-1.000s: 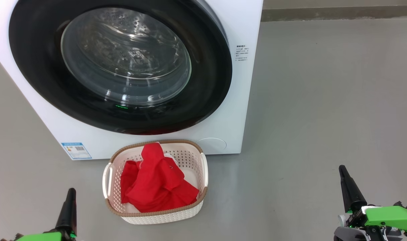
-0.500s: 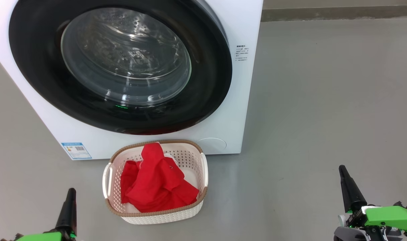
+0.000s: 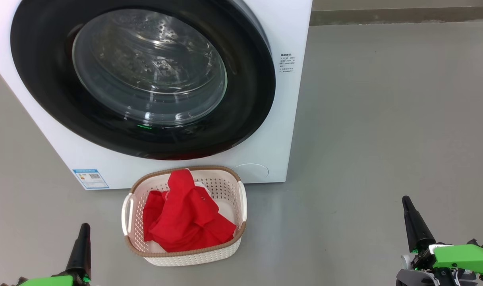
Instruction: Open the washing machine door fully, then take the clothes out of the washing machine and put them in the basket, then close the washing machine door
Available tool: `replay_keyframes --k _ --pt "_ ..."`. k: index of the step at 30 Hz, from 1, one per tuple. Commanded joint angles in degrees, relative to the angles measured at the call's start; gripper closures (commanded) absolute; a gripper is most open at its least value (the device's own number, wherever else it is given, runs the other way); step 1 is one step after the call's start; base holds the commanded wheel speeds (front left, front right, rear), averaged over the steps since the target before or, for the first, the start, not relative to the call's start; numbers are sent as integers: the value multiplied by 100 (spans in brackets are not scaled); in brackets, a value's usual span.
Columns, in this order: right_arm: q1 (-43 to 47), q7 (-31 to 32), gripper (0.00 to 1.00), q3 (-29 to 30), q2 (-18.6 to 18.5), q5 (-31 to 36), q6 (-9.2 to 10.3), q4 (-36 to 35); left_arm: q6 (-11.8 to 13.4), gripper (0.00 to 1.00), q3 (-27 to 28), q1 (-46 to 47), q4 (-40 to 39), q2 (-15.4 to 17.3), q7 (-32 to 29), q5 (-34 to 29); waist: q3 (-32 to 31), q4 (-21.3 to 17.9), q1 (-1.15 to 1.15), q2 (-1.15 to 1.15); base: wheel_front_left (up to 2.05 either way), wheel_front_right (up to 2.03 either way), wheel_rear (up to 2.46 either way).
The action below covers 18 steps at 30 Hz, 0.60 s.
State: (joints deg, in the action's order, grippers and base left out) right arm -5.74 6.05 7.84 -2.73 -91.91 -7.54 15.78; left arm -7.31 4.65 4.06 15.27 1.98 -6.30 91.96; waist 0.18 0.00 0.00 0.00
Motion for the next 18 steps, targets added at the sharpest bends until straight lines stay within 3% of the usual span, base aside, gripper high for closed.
replay_keyframes --k 1,18 --pt "-45 48 100 -127 -16 -21 5 -176 -18 100 188 213 -123 89 -20 19 0 0 0 0 0 0 0" --pt "-45 48 100 -126 -15 -21 5 -176 -18 100 187 213 -123 89 -19 20 0 0 0 0 0 0 0"
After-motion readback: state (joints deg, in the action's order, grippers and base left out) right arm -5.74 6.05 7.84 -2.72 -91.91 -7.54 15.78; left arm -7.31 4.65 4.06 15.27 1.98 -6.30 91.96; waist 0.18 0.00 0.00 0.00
